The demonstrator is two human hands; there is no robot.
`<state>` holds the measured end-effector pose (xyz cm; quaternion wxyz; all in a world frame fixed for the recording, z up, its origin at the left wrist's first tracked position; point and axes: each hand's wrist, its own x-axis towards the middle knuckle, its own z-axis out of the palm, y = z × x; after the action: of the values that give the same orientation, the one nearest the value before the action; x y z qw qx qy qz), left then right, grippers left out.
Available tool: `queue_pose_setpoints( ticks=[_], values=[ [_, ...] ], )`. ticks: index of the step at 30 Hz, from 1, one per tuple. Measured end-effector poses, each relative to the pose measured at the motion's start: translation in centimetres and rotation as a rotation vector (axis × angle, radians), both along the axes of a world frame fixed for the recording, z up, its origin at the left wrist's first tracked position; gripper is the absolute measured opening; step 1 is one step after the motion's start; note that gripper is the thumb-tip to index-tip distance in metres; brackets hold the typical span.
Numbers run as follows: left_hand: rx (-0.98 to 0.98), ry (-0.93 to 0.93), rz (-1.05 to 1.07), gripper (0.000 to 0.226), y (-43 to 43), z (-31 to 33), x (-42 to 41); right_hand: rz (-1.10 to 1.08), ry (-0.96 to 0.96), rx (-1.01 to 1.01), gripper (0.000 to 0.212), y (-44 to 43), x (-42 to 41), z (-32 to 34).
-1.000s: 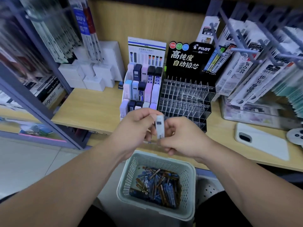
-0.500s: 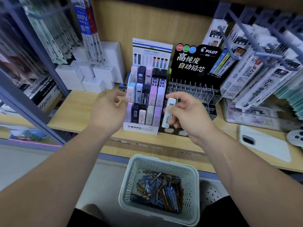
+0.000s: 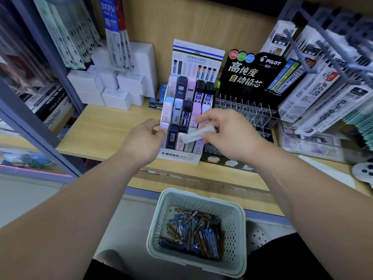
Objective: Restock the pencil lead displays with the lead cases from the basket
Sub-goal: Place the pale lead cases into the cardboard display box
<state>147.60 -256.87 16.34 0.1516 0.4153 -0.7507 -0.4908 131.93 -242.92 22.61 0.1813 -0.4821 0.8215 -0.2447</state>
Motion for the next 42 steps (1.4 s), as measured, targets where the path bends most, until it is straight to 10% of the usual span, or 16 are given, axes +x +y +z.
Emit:
queue_pose_setpoints(
  ticks=[22, 37, 42],
  values=[
    [0.074, 0.006, -0.034, 0.034, -1.7, -1.9, 0.3, 0.194, 0.540, -0.170, 0.020, -1.2, 1.2, -3.2],
    [0.079, -0.004, -0.027, 0.032, -1.5, -1.6, 0.2, 0.132, 0.528, -0.286, 0.016, -1.0, 1.0, -5.8],
    [0.074, -0.014, -0.024, 0.034, -1.4, -1.5, 0.1, -0.069, 0.538, -0.243, 0.043, -0.4, 2.0, -6.5]
  ],
)
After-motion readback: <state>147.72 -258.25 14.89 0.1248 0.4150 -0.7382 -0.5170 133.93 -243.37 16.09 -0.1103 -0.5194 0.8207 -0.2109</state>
